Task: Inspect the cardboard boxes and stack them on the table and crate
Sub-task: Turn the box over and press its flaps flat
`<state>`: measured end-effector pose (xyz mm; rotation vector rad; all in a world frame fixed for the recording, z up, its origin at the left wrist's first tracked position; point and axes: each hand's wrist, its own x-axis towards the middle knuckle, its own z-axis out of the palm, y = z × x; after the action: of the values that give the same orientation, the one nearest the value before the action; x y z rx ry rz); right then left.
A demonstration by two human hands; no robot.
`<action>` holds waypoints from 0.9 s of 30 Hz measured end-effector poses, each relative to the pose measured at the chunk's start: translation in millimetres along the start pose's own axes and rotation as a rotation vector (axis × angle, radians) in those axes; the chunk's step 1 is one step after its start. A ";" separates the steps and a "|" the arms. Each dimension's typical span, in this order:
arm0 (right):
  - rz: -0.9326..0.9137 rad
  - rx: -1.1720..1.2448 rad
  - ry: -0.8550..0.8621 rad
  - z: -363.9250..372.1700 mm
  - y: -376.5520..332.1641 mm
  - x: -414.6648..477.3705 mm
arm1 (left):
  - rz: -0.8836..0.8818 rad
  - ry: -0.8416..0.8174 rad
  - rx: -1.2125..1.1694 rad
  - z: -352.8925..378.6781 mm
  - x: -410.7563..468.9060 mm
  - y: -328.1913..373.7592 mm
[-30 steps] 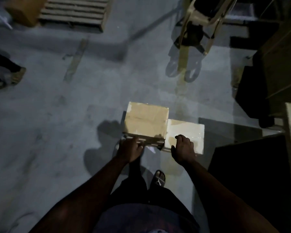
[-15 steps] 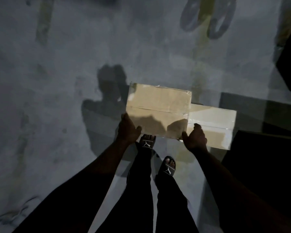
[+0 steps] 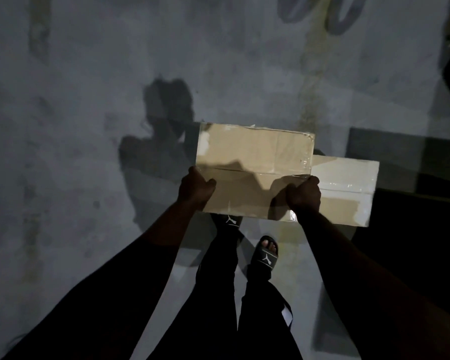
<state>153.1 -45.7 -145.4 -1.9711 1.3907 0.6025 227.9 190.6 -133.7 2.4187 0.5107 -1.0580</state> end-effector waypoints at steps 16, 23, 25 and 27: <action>0.117 0.249 0.334 -236.6 40.7 -127.9 | 0.470 -0.035 -0.094 -48.9 -205.7 171.7; 0.199 0.397 0.682 -359.0 147.3 -180.8 | 0.805 -0.122 0.017 6.8 -333.6 255.4; 0.201 0.448 0.760 -391.6 183.4 -194.0 | 0.896 -0.117 0.018 31.0 -374.9 276.1; 0.221 0.501 0.830 -419.0 226.6 -203.7 | 0.973 -0.133 0.047 59.1 -417.6 296.0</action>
<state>-126.9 -270.6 228.0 -1.7009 2.0054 -0.5243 73.9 -150.5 220.3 2.1564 -0.6911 -0.7529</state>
